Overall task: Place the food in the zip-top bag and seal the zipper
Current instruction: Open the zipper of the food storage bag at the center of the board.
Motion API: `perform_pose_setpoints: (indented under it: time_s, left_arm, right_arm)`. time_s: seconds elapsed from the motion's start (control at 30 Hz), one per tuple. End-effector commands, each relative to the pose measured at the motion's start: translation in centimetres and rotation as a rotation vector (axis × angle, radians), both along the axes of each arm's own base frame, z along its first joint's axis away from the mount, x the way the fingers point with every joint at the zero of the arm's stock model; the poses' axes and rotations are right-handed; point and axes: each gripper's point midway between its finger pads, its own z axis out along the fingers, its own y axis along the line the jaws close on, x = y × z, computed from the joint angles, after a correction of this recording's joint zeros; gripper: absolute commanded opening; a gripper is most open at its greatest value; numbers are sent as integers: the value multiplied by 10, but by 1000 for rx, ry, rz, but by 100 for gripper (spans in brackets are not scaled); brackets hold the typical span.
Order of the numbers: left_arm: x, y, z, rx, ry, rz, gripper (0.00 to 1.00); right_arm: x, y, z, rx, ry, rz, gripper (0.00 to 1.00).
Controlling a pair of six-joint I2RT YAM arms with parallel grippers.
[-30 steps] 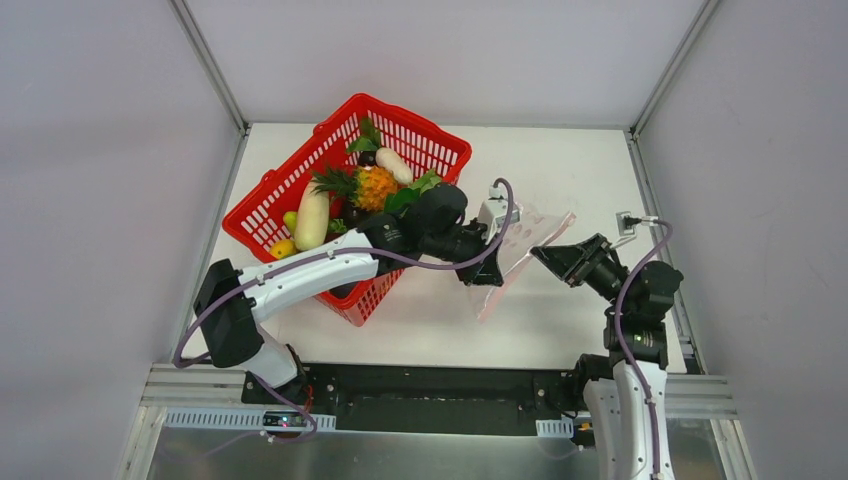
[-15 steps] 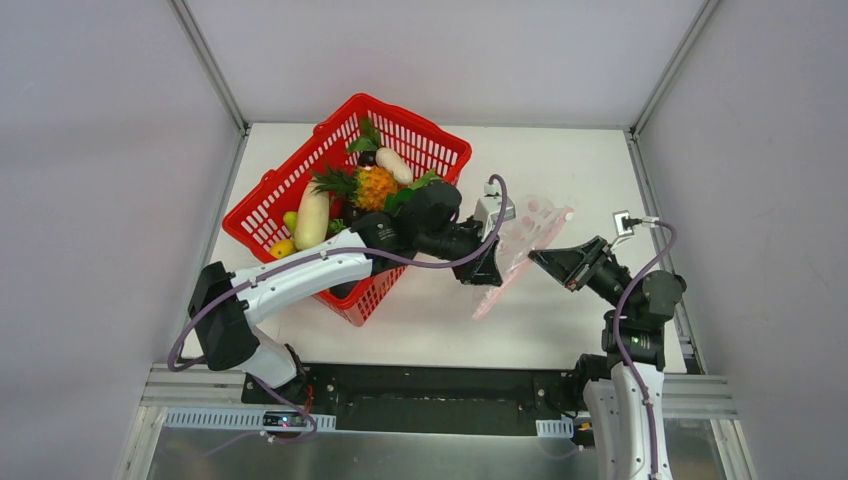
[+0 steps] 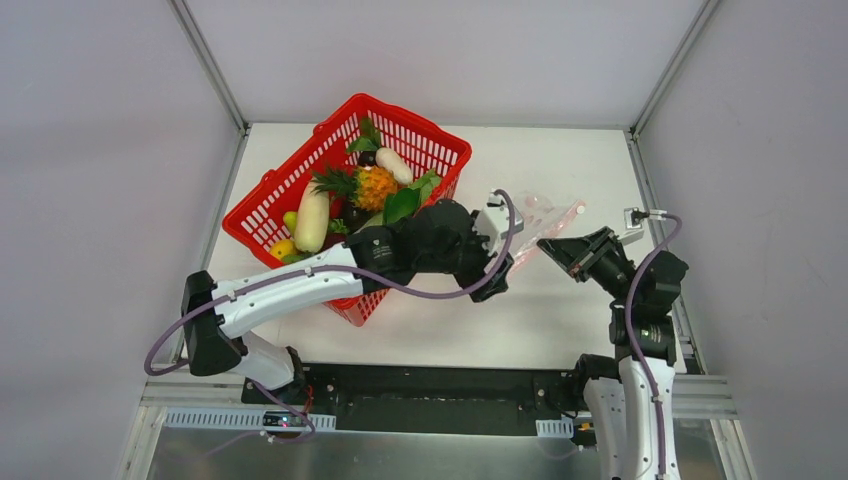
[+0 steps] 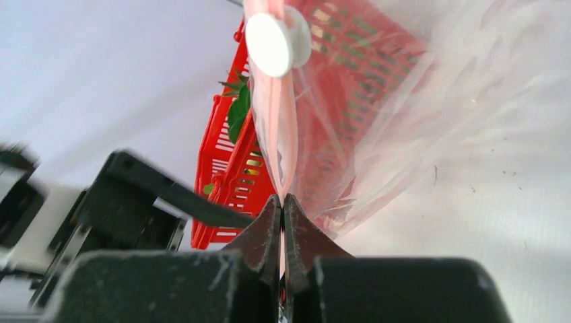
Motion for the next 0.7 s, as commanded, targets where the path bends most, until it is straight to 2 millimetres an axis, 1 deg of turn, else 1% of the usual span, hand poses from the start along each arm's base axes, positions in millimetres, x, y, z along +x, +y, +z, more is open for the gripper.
perform_pose_setpoints:
  time_s: [0.0, 0.13, 0.2, 0.27, 0.33, 0.4, 0.5, 0.6, 0.67]
  left_arm:
    - [12, 2, 18, 67, -193, 74, 66]
    - [11, -8, 14, 98, -242, 70, 67]
    - [7, -17, 9, 133, -270, 34, 67]
    - [9, -22, 4, 185, -321, 41, 66]
    - [13, -26, -1, 228, -365, 47, 67]
    - [13, -31, -6, 249, -370, 35, 64]
    - [8, -35, -11, 252, -373, 12, 52]
    - [8, -33, -14, 259, -377, 12, 32]
    - [7, -32, -14, 263, -384, 1, 23]
  right_arm:
    - [4, -8, 0, -45, 87, -66, 0]
    - [4, -17, -1, -86, 127, -133, 0]
    - [2, -17, 1, -84, 128, -134, 0]
    - [2, -16, 3, -83, 128, -130, 0]
    - [0, -16, 1, -97, 145, -122, 0]
    - [-1, -16, -2, -95, 154, -116, 0]
    - [-1, -16, -6, -97, 162, -117, 0]
    - [0, -16, -8, -101, 161, -122, 0]
    - [-1, -17, -10, -104, 162, -121, 0]
